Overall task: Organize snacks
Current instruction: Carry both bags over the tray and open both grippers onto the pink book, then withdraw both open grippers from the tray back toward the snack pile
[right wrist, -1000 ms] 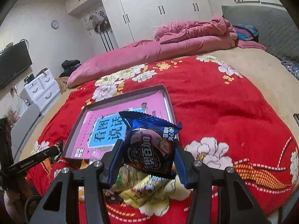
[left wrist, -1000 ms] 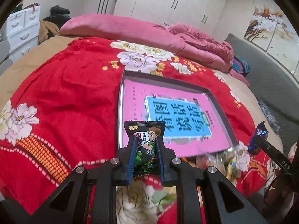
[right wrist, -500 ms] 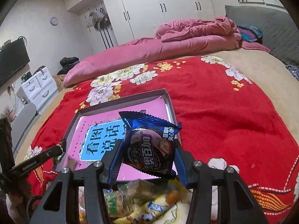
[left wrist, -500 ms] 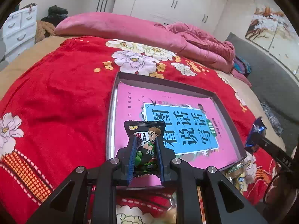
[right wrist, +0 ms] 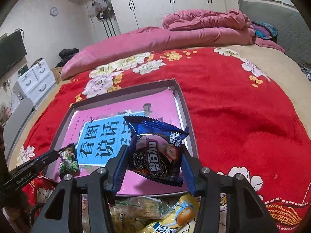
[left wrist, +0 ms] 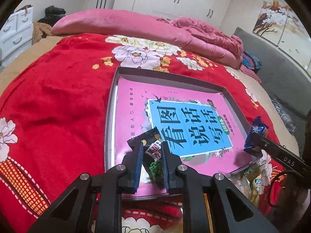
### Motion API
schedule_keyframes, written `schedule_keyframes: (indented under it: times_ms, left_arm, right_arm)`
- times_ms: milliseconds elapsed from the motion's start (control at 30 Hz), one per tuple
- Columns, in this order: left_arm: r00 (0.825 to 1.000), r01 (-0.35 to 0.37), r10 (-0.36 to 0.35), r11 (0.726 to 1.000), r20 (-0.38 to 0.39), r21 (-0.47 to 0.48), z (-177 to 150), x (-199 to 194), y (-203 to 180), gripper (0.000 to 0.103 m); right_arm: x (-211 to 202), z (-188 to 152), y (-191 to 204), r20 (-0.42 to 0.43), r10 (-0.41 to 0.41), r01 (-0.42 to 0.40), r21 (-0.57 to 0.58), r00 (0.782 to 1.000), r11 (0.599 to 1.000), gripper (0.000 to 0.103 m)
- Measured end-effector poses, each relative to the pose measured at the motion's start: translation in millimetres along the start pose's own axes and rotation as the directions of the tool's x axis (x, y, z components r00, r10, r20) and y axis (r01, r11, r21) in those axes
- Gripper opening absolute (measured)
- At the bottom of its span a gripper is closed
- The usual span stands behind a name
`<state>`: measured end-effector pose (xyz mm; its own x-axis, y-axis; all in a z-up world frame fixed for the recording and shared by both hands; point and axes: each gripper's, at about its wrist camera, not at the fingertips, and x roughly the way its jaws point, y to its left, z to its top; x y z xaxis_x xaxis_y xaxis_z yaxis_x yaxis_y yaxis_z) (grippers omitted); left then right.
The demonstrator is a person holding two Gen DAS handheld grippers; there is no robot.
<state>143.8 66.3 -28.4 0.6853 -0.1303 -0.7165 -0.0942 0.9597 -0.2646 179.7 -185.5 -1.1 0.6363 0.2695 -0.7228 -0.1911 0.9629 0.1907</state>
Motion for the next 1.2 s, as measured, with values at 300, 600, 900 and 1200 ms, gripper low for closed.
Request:
schedule_keyframes:
  times_ms: [300,600,900,1200]
  left_arm:
    - [0.999,0.012,-0.011,1.000,-0.034,0.021,-3.8,5.9,-4.7,0.019]
    - [0.998,0.026,-0.024,0.999,-0.064,0.024,-7.1,8.5,-6.4,0.021]
    - [0.996,0.027,-0.025,1.000,-0.090,0.015,-9.1,12.0,-6.4,0.037]
    - [0.995,0.033,-0.032,0.999,-0.094,0.010,-9.5,11.1,-6.5,0.047]
  right_arm:
    - [9.4,-4.2,-6.0,-0.055,-0.019,0.020,0.018,0.998,1.000,0.051]
    - [11.9,-6.5,-9.2,-0.077,-0.017,0.020,0.033,0.997,0.999,0.052]
    - [9.7,-8.1,-13.0,-0.080,-0.007,0.011,0.055,0.997,0.998,0.052]
    - [5.8,-7.2,-15.0,-0.070,-0.002,0.007,0.070,0.998,0.998,0.052]
